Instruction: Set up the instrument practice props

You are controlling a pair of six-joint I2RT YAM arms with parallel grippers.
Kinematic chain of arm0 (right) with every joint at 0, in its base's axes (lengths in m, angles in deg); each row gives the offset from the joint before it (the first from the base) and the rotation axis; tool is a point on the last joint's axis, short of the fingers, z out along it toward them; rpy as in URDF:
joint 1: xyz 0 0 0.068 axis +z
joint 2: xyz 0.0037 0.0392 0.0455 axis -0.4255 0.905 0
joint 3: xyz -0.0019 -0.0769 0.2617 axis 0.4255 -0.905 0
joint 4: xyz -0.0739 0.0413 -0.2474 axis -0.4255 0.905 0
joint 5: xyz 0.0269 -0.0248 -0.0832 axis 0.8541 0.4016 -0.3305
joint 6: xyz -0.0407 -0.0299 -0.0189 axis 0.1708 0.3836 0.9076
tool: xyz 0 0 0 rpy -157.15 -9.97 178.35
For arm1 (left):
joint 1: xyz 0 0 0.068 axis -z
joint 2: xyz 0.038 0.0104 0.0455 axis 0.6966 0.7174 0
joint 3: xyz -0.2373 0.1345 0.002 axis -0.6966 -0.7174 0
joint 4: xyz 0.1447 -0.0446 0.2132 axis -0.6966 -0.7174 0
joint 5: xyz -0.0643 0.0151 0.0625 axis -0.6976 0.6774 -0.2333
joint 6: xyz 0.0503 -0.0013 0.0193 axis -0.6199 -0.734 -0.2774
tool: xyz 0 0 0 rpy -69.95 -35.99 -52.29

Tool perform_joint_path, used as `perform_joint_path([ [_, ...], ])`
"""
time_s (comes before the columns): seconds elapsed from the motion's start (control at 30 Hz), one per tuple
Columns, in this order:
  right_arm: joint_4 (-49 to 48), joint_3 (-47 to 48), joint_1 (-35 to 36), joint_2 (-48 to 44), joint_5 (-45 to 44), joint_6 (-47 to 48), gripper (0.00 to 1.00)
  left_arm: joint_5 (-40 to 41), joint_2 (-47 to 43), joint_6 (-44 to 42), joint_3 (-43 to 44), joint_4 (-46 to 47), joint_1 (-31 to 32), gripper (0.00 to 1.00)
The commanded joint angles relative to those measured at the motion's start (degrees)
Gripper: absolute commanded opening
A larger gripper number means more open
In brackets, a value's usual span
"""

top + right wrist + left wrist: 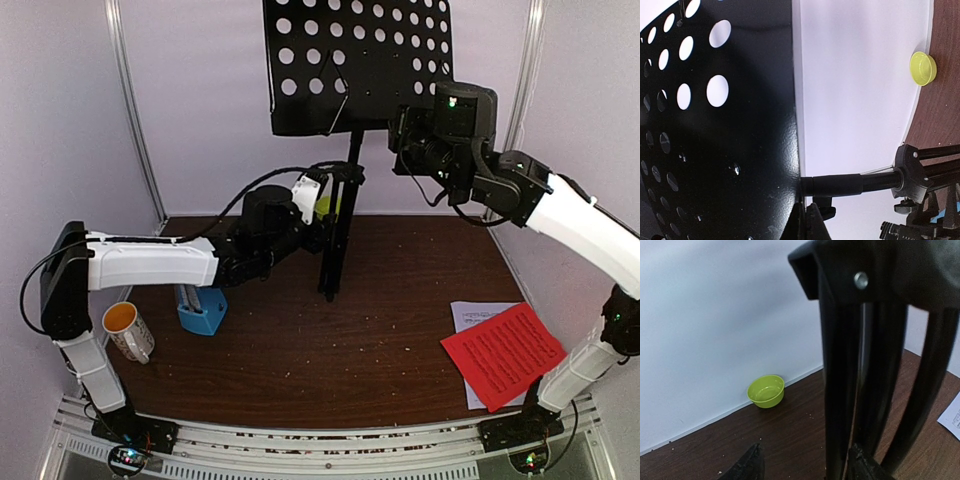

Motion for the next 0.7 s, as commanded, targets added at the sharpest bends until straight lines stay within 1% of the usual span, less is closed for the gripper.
perform_joint_path([
  [0.0, -14.95, 2.30, 0.75, -5.69, -1.66, -3.53, 0.00, 4.00, 3.32, 0.23, 4.59, 0.18, -0.17, 0.58],
  [0.1, -15.23, 1.84, 1.00, -5.81, -2.00, -4.18, 0.00, 5.53, 4.44, 0.67, 5.72, 0.74, -0.17, 0.58],
  [0.3, -15.59, 1.51, 1.62, -5.67, -2.97, -4.57, 0.00, 13.79, 6.78, 4.62, 10.32, -1.00, -0.45, 0.58],
  [0.47, -14.39, 3.14, 2.13, -4.17, -1.97, -5.96, 0.00, 17.28, 10.09, 7.69, 14.51, -2.92, -0.61, 0.59],
  [0.6, -13.54, 5.13, 2.50, -2.87, -0.73, -6.25, 0.00, 16.37, 11.37, 6.15, 15.23, -1.74, -0.57, 0.63],
  [0.67, -13.43, 5.39, 2.71, -2.63, -0.29, -6.60, 0.00, 13.15, 11.54, 1.38, 14.78, 0.27, -0.40, 0.63],
])
